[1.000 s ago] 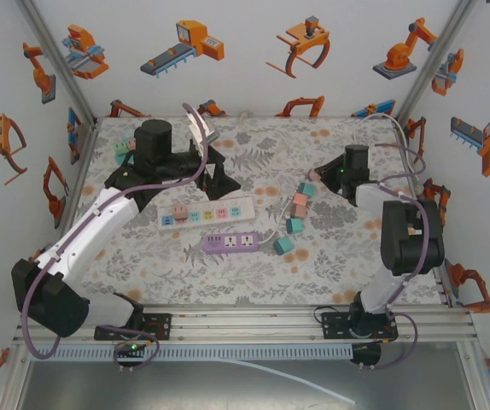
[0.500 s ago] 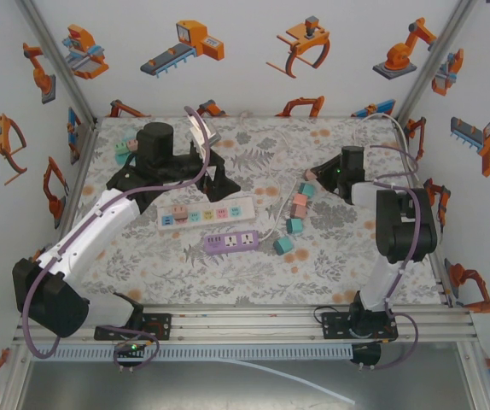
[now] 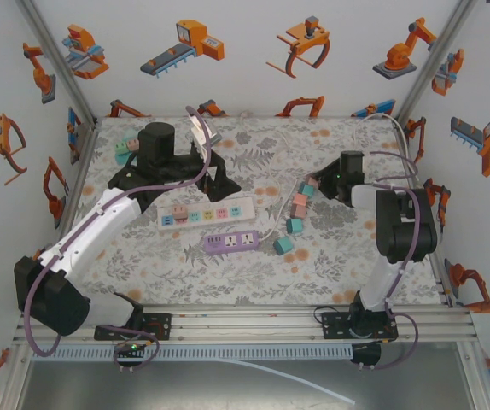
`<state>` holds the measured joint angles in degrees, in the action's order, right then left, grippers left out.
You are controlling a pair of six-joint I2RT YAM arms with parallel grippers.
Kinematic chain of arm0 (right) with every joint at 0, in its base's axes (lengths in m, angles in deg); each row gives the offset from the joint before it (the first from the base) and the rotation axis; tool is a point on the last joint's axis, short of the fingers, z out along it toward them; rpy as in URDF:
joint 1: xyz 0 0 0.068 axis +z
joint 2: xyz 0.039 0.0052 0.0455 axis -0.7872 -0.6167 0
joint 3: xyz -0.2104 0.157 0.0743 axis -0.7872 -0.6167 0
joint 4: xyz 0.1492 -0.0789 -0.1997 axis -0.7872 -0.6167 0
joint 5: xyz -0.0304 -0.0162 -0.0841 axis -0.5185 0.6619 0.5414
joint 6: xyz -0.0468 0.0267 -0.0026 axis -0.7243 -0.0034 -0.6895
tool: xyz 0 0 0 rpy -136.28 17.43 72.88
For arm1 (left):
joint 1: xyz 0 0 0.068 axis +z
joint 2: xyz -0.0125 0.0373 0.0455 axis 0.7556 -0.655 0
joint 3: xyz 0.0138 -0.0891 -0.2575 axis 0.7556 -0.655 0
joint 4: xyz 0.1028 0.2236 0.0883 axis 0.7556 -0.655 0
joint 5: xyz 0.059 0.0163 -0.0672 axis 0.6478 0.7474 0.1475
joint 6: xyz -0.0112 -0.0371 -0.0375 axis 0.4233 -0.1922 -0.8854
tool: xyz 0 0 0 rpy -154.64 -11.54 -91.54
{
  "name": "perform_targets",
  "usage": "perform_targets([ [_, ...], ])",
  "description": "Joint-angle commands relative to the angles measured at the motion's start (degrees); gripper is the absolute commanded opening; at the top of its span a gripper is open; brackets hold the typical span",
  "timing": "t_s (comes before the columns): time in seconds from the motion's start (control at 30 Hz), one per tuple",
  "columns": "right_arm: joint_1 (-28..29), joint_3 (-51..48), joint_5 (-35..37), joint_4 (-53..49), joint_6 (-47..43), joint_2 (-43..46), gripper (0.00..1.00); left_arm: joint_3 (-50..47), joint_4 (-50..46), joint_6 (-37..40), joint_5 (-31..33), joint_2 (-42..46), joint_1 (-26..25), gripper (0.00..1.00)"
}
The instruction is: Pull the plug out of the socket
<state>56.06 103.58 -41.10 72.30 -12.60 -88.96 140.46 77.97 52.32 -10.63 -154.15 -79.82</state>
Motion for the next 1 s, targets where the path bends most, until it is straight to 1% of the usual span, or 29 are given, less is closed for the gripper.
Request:
perform_targets([
  [0.0,-0.3,-0.3,2.5,-1.9,-1.2,2.5,0.5,1.0,0.1,1.5,0.2,0.0,-0.2,0.97],
  [0.07,-0.3,0.2,3.1,-3.3,-1.9,3.1,0.54,0.9,-0.3,1.8,0.9,0.2,-0.3,0.97],
  [0.13,-0.4,0.6,3.7,-4.4,-2.9,4.1,0.62,0.7,-0.6,2.2,1.6,0.4,-0.2,0.97],
  [0.2,-0.4,1.0,4.2,-4.9,-4.2,5.3,0.66,0.6,-0.8,2.5,2.4,0.6,-0.2,0.97],
  [0.37,-0.3,3.4,4.9,-7.0,-9.2,8.7,0.67,0.5,-0.5,2.8,5.5,0.6,-0.2,0.97],
  [0.5,0.6,6.4,3.6,-5.5,-13.0,10.8,0.67,-0.2,1.1,2.6,9.0,1.1,-0.1,0.97],
  [0.67,5.8,14.6,-0.2,-5.8,-26.3,11.0,0.67,-2.2,5.4,-0.1,13.9,2.1,1.0,0.97],
  [0.73,9.0,18.4,-2.7,-6.2,-33.6,10.3,0.67,-2.7,6.6,-2.6,16.8,2.1,2.1,0.97],
  [0.87,16.6,25.3,-7.8,-8.2,-48.5,7.8,0.67,-3.9,8.8,-10.9,20.7,2.7,6.3,0.97],
  [0.97,21.8,30.4,-12.8,-11.6,-59.1,5.0,0.67,-5.6,9.3,-17.8,25.0,3.5,9.9,0.97],
])
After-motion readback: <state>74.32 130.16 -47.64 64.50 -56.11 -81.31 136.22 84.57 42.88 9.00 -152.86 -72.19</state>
